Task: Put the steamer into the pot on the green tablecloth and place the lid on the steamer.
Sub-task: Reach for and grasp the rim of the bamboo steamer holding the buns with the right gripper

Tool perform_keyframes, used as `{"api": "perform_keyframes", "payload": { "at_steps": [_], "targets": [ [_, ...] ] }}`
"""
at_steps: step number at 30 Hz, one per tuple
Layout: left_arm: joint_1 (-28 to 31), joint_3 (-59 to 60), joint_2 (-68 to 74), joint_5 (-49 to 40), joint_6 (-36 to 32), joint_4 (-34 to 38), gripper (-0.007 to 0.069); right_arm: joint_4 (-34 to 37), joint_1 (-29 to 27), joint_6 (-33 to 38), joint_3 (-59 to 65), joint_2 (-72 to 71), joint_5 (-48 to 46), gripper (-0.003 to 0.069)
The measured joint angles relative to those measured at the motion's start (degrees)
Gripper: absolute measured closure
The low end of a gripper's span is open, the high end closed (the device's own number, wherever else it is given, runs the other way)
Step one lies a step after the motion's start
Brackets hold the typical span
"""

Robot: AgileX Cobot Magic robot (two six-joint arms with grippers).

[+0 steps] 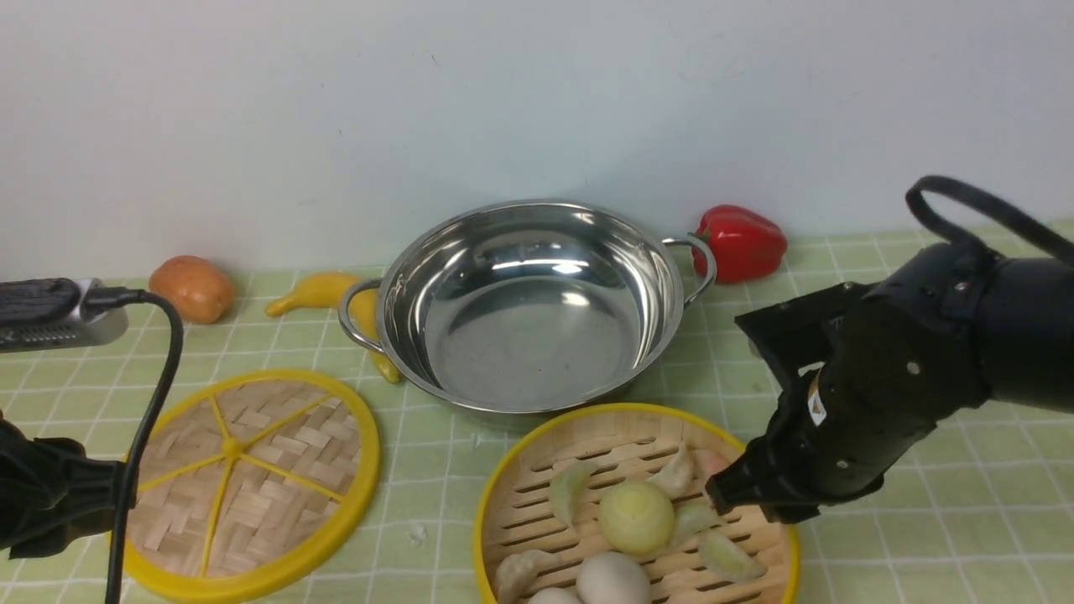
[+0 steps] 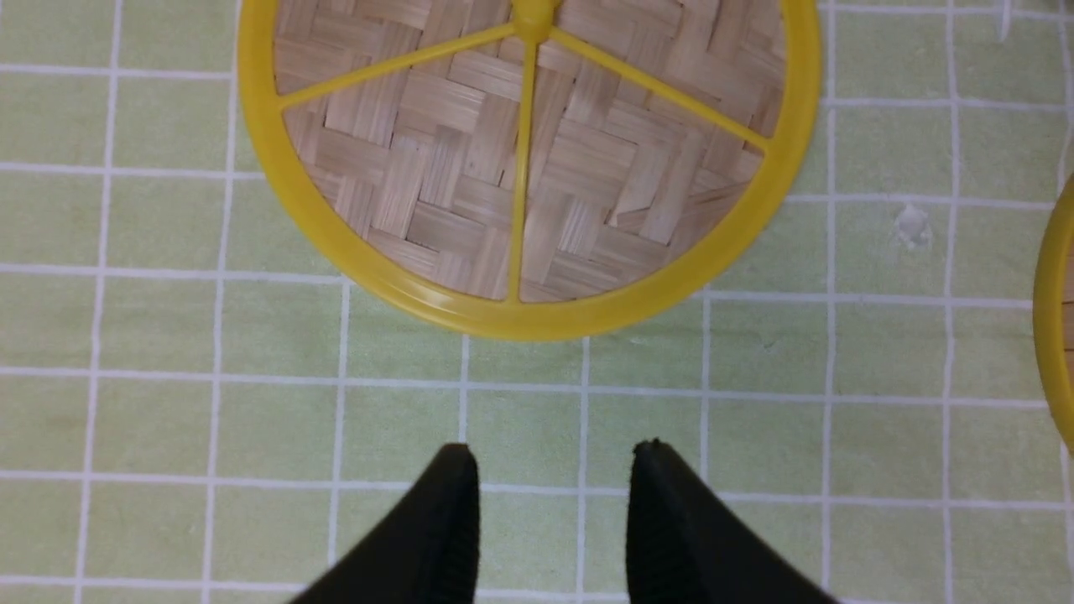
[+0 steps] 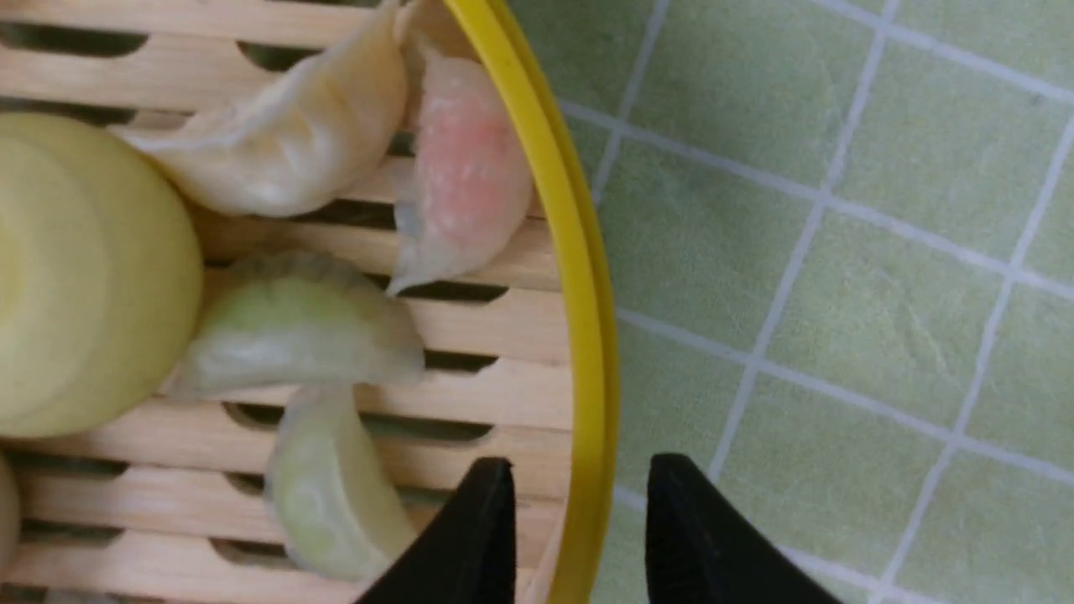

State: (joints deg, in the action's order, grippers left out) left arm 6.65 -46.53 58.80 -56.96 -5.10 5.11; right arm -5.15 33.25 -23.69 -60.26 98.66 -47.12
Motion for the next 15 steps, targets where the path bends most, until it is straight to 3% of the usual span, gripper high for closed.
{"api": "perform_keyframes", "payload": {
  "at_steps": [4,8,15],
  "targets": [
    [0.0,0.0,0.0,0.0,0.0,0.0,0.0382,-0.1,0.0,0.0,0.0,2.7,0.9,0.0461],
    [0.0,0.0,0.0,0.0,0.0,0.0,0.0382,0.0,0.0,-0.7,-0.4,4.6,0.9,0.0607],
    [0.0,0.0,0.0,0.1,0.0,0.0,0.0382,0.1,0.0,0.7,-0.4,2.9,-3.0,0.0603]
  ]
}}
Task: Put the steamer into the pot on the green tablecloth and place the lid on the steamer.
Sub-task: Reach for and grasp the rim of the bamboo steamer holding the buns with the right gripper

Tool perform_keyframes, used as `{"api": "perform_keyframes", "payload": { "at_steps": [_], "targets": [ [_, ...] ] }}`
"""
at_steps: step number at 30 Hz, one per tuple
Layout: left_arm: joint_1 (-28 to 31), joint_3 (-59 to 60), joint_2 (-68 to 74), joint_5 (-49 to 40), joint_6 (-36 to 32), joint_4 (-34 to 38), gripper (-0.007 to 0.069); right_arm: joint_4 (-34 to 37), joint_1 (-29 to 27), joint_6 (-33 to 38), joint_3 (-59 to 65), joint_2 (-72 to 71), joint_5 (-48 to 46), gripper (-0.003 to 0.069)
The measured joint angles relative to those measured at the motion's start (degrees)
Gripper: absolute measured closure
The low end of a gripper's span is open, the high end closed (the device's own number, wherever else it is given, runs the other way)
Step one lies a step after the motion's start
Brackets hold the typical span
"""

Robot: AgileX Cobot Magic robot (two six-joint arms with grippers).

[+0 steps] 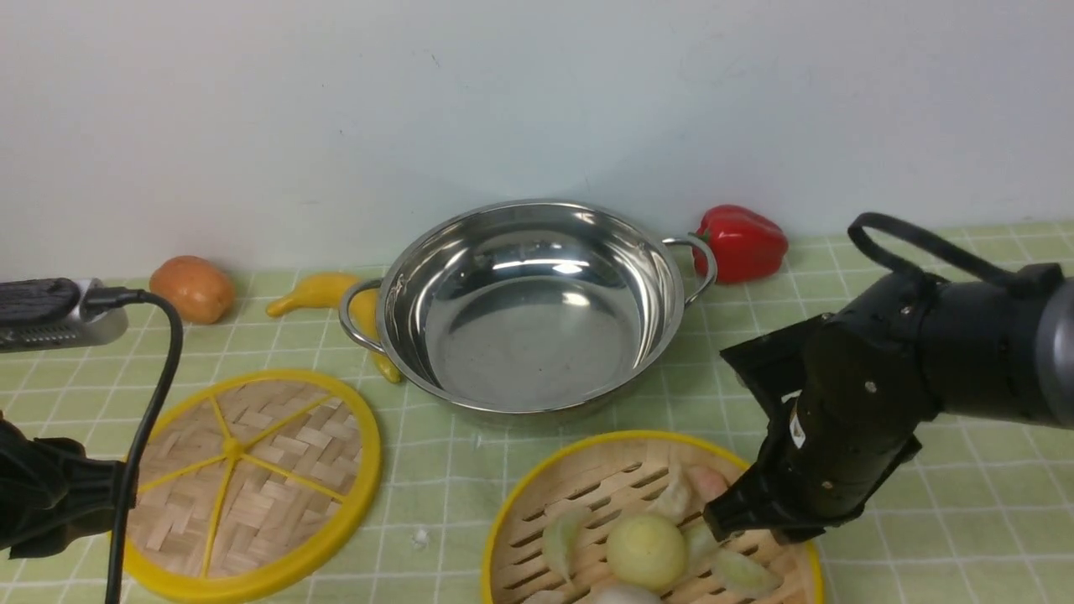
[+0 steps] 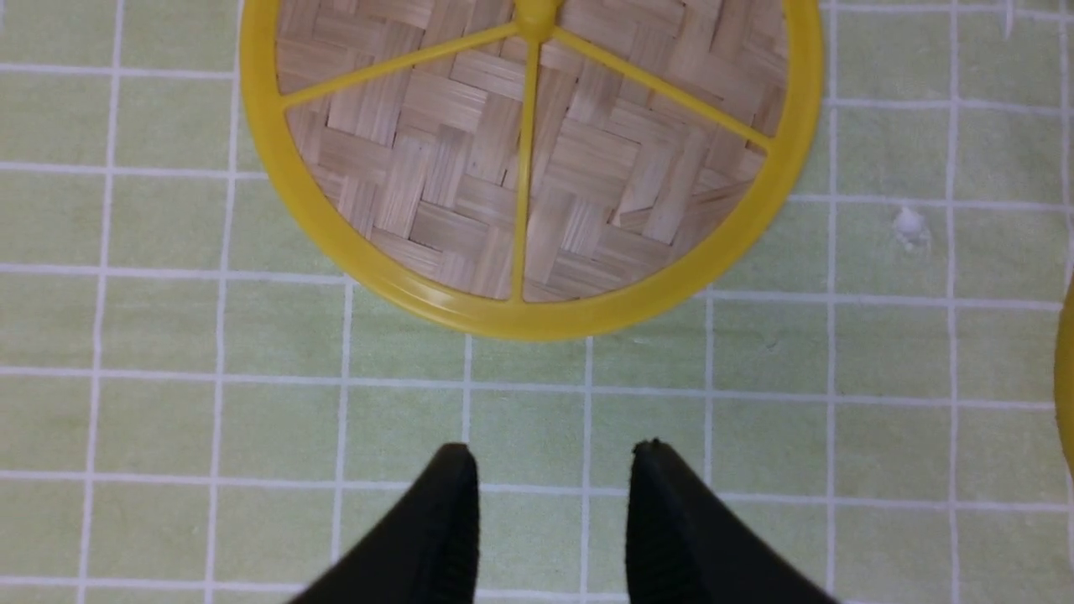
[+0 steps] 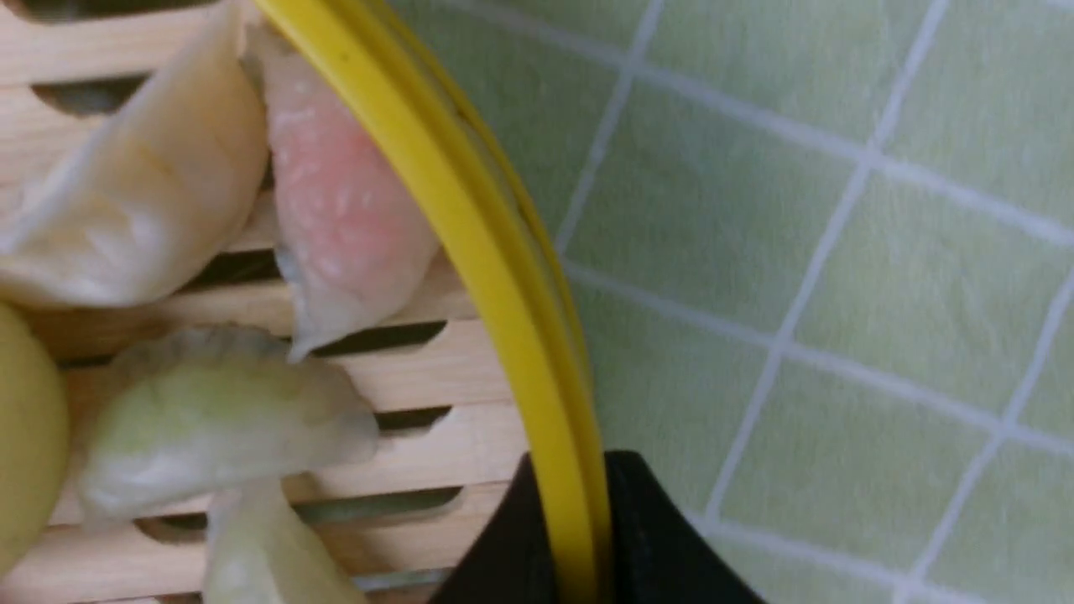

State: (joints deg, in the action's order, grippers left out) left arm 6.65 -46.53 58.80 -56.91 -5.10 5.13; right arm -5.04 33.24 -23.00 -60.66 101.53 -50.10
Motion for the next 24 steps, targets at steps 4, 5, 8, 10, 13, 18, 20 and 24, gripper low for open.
{"api": "perform_keyframes", "payload": {
  "at_steps": [4,5,8,10,13,18,20,24],
  "targets": [
    [0.0,0.0,0.0,0.0,0.0,0.0,0.0382,-0.3,0.0,1.0,0.1,-3.0,-4.2,0.0602],
    [0.0,0.0,0.0,0.0,0.0,0.0,0.0382,-0.4,0.0,1.2,0.1,-3.9,-5.4,0.0601],
    [0.0,0.0,0.0,0.0,0.0,0.0,0.0382,-0.4,0.0,1.4,0.1,-5.5,-7.6,0.0602],
    [0.0,0.0,0.0,0.0,0.0,0.0,0.0382,-0.1,0.0,1.6,0.1,-6.6,-8.7,0.0602],
    [0.0,0.0,0.0,0.0,0.0,0.0,0.0382,1.1,0.0,2.9,0.1,-8.5,-10.3,0.0602],
    [0.0,0.0,0.0,0.0,0.0,-0.1,0.0382,4.7,0.0,6.1,-2.6,-11.6,-15.9,0.0601],
    [0.0,0.0,0.0,0.0,0.0,-0.2,0.0382,5.7,0.0,7.2,-6.2,-12.0,-18.3,0.0601],
    [0.0,0.0,0.0,0.0,0.0,-0.9,0.0382,6.2,0.0,8.5,-17.8,-10.8,-20.3,0.0601]
  ]
}}
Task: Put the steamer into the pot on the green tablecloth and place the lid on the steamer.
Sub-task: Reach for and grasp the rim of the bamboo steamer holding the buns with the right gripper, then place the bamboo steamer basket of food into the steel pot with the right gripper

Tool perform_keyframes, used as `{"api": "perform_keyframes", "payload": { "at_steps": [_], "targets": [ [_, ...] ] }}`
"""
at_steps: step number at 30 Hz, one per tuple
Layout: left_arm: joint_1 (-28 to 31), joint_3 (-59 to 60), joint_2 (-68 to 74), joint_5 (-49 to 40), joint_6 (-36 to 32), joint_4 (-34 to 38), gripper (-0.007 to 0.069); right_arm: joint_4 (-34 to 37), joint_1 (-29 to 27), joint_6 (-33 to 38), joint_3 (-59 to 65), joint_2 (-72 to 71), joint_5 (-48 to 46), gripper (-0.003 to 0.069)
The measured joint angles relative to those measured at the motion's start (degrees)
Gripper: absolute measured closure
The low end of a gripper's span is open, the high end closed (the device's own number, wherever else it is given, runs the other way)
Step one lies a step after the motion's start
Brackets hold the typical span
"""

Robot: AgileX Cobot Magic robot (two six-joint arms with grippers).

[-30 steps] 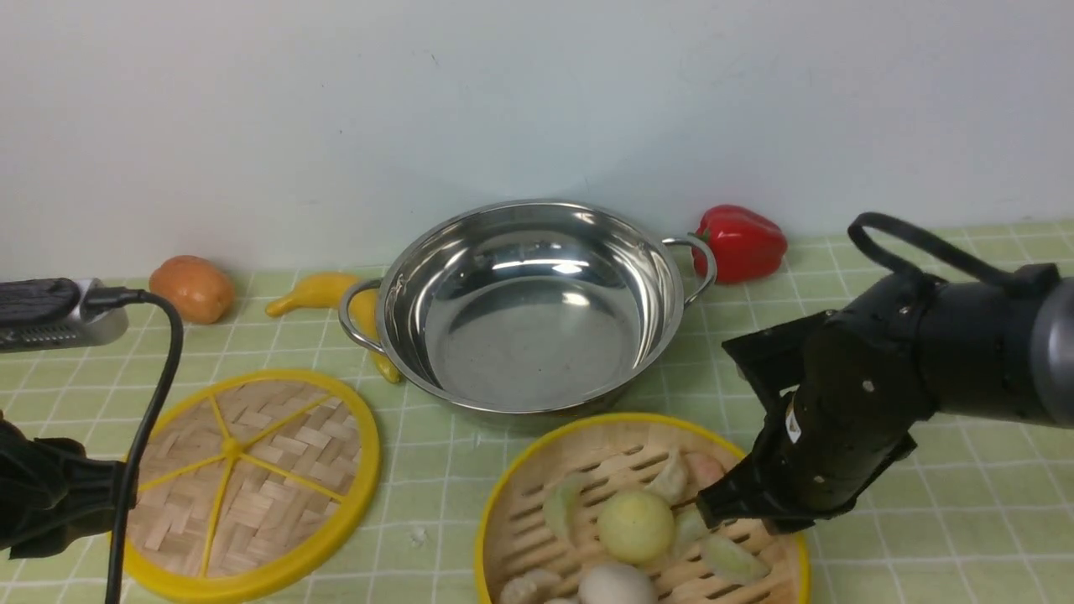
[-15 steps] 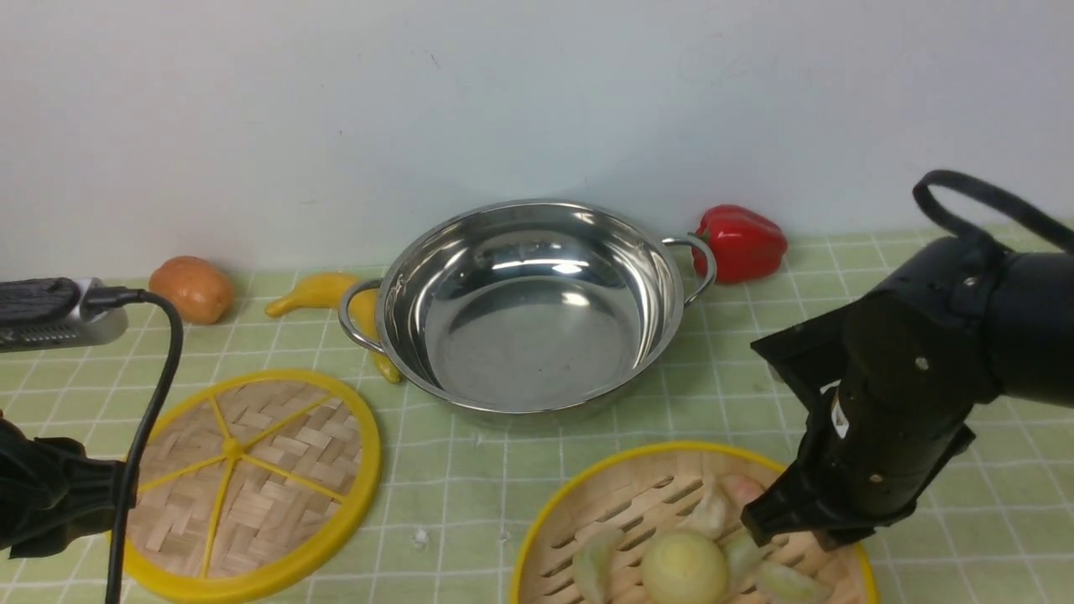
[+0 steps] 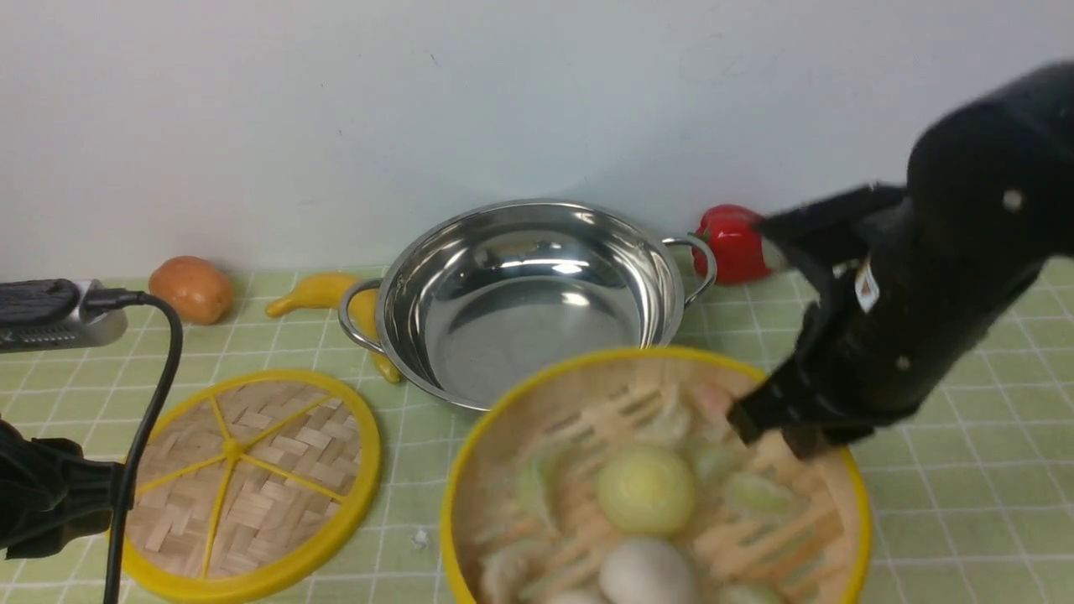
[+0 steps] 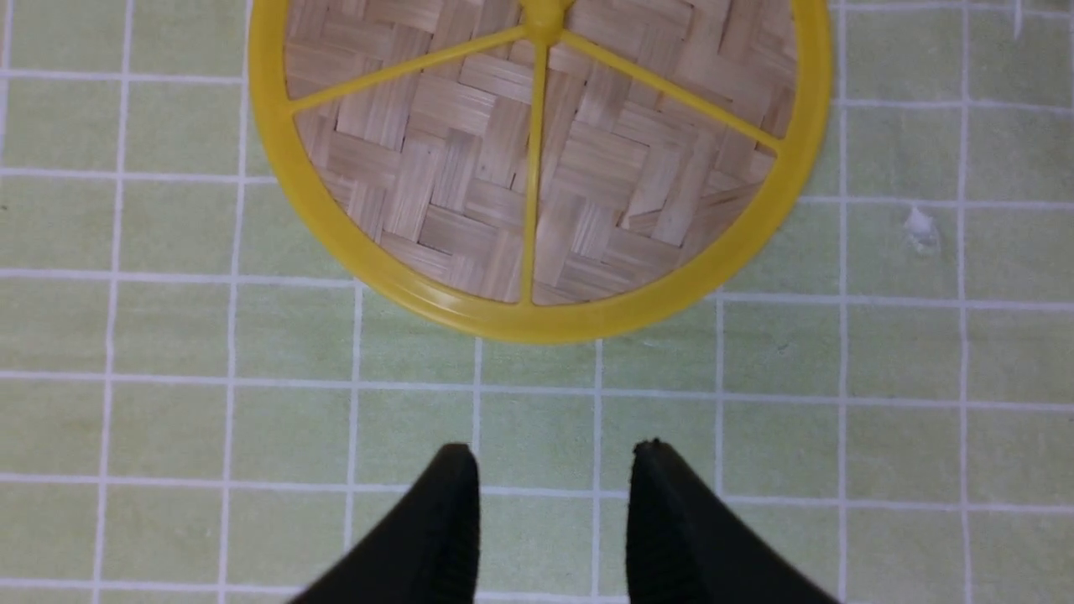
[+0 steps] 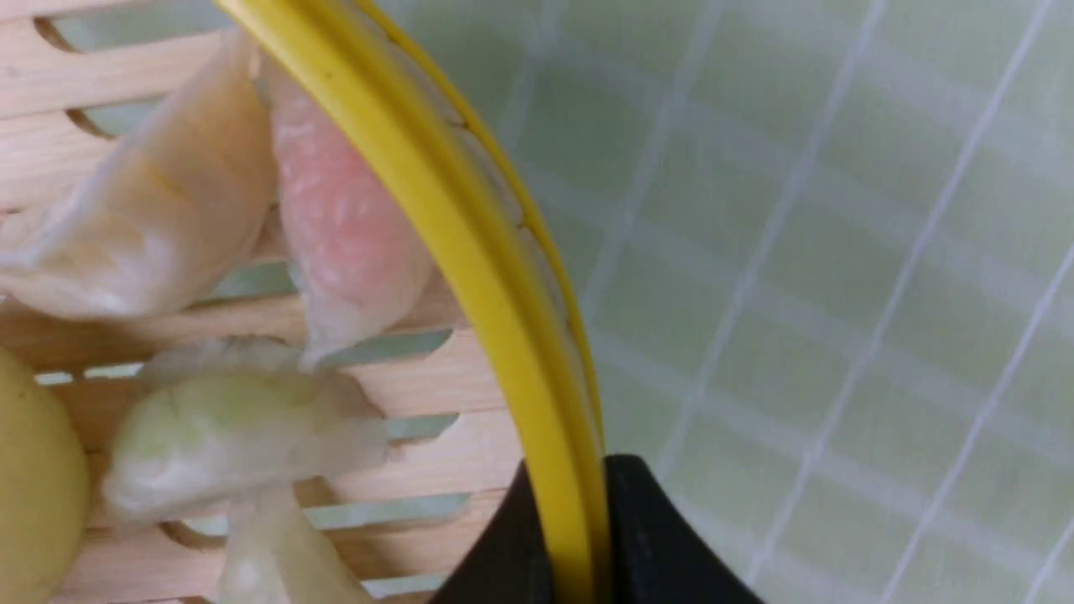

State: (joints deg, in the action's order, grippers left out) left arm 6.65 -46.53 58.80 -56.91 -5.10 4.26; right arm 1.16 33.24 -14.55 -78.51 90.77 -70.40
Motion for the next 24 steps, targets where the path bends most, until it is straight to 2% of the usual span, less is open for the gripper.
{"api": "perform_keyframes", "payload": {
  "at_steps": [5,9,12,13,24],
  "targets": [
    [0.0,0.0,0.0,0.0,0.0,-0.2,0.0382,-0.5,0.0,1.4,-17.3,7.6,-0.9,0.0601],
    [0.0,0.0,0.0,0.0,0.0,-0.3,0.0382,-4.3,-0.1,2.2,-35.3,20.7,-1.0,0.0601],
    [0.0,0.0,0.0,0.0,0.0,-0.3,0.0382,-5.2,-0.3,2.4,-42.3,26.6,-1.0,0.0601],
    [0.0,0.0,0.0,0.0,0.0,-0.3,0.0382,-5.0,-0.9,2.6,-48.1,31.9,-1.0,0.0601],
    [0.0,0.0,0.0,0.0,0.0,-0.3,0.0382,-3.0,-6.3,3.4,-60.2,45.7,-2.0,0.0601]
  ]
}}
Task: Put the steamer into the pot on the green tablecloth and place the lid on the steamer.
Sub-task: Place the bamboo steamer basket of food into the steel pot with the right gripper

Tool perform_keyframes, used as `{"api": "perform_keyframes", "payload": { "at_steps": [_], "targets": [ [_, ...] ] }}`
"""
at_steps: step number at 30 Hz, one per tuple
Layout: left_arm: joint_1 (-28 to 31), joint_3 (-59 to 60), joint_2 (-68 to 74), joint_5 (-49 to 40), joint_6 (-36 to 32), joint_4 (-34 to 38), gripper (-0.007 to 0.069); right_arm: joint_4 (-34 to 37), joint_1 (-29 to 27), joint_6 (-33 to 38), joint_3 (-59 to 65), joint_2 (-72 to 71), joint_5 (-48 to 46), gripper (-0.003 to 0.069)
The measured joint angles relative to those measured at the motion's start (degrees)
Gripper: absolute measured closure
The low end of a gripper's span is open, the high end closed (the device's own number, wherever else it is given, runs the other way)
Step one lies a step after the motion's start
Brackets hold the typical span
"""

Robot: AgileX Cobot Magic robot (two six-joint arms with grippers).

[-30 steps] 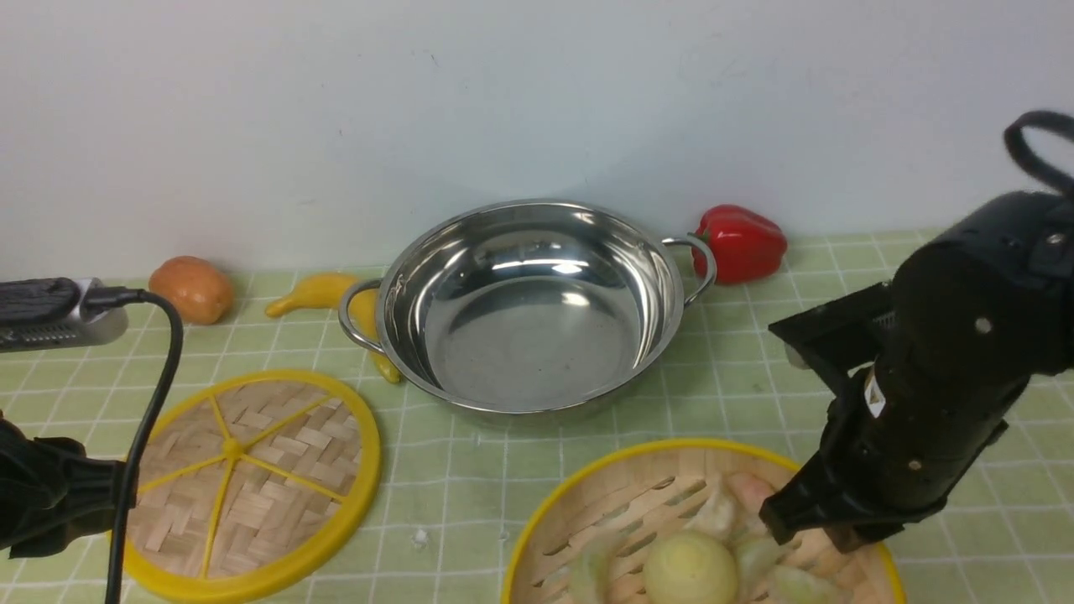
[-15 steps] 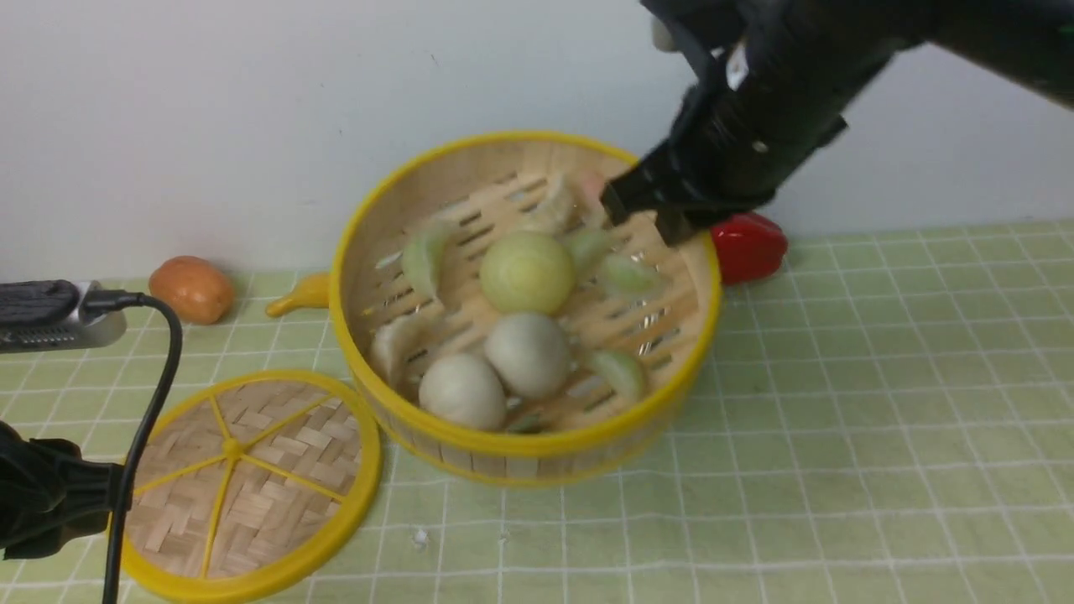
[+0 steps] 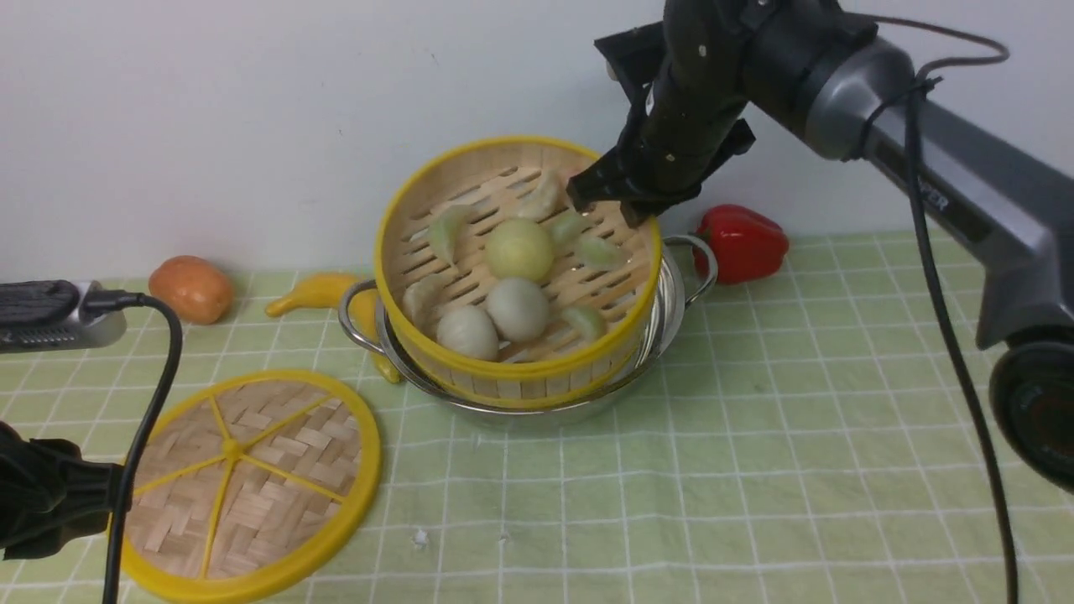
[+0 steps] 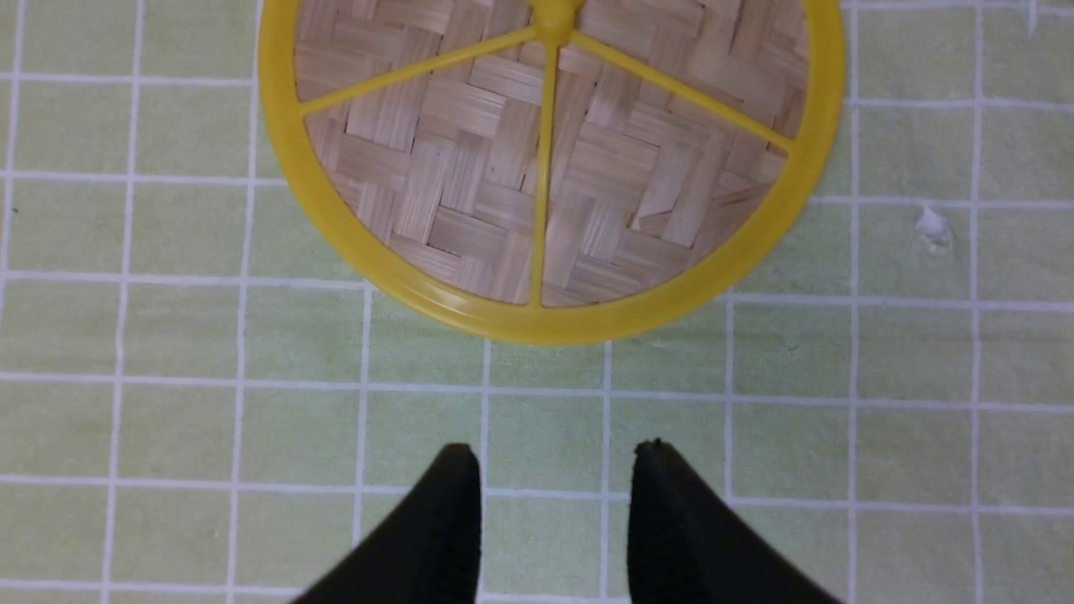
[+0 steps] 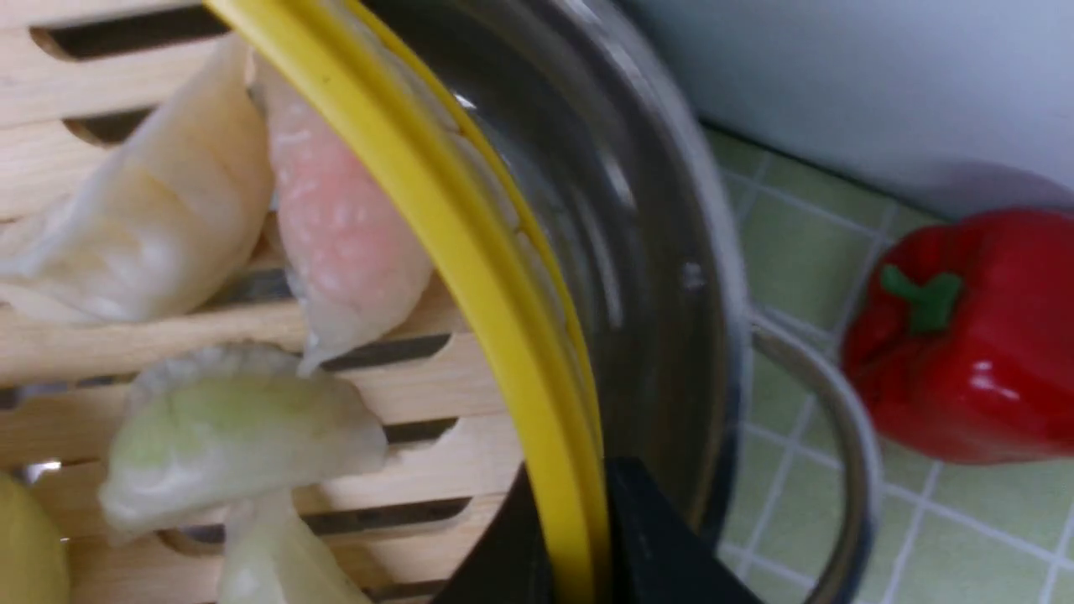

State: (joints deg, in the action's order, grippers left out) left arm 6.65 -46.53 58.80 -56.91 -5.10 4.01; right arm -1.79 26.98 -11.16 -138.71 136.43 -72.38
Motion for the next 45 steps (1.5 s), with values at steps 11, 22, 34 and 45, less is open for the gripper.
{"api": "perform_keyframes", "payload": {
  "at_steps": [11,22,34,45],
  "targets": [
    [0.0,0.0,0.0,0.2,0.0,-0.1,0.0382,1.8,-1.3,0.2,-4.3,5.1,0.2,0.0601],
    [0.0,0.0,0.0,0.5,0.0,-0.1,0.0382,1.8,-1.3,0.3,-4.3,7.3,0.4,0.0601],
    [0.0,0.0,0.0,1.3,0.0,-0.1,0.0382,3.8,-1.3,0.3,-4.3,10.4,4.4,0.0601],
    [0.0,0.0,0.0,2.0,0.0,-0.1,0.0382,4.0,-1.3,0.3,-4.4,10.6,4.6,0.0594]
  ]
}}
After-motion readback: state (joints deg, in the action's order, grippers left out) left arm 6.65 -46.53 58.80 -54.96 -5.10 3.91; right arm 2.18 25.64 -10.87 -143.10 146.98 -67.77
